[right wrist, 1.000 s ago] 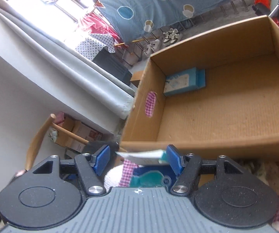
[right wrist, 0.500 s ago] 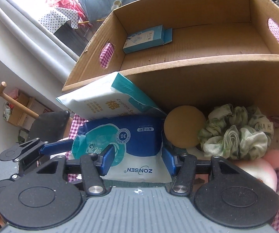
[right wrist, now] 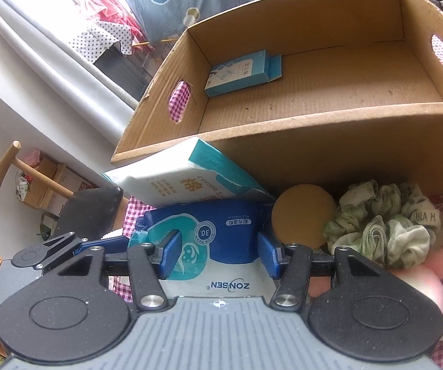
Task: Organize soft objects
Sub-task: 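Grasp the blue-and-white wet-wipe pack with the right gripper and lift it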
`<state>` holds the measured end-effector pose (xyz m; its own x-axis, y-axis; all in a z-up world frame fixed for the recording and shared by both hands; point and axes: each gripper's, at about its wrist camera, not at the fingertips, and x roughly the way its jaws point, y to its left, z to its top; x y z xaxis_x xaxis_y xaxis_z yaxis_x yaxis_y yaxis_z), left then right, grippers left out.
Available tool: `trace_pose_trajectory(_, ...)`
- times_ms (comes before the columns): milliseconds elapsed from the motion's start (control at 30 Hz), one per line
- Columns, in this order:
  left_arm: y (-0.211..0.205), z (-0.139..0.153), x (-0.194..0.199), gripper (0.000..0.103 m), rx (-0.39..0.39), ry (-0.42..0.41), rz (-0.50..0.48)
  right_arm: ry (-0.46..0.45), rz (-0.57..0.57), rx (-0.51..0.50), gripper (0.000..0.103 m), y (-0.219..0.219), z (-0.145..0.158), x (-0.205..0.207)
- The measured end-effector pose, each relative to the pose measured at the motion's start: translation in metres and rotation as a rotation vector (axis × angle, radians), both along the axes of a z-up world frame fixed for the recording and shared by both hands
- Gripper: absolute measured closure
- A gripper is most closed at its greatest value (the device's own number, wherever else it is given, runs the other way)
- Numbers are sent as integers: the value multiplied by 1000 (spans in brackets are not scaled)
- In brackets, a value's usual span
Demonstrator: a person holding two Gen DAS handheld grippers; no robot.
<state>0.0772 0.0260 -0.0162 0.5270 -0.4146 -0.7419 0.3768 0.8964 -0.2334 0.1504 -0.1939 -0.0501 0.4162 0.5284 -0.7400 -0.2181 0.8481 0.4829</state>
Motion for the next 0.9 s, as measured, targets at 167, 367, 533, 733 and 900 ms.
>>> trace_pose_trajectory(167, -7, -6, 7, 6, 22, 9, -23, 15, 25, -51, 48, 13, -13, 7)
trace_pose_trajectory(367, -15, -11, 9, 3, -11, 36, -48, -5, 62, -48, 50, 17, -14, 7)
trace_pose_trajectory(533, -23, -6, 3, 3, -6, 1, -63, -23, 60, -40, 54, 17, -7, -1)
trace_pose_trajectory(733, -23, 1, -6, 3, -13, -31, -66, -23, 41, -10, 64, 12, -2, -12)
trace_pose_trajectory(900, -19, 16, -18, 3, -15, -76, -60, -69, 43, 29, 64, 11, 15, -29)
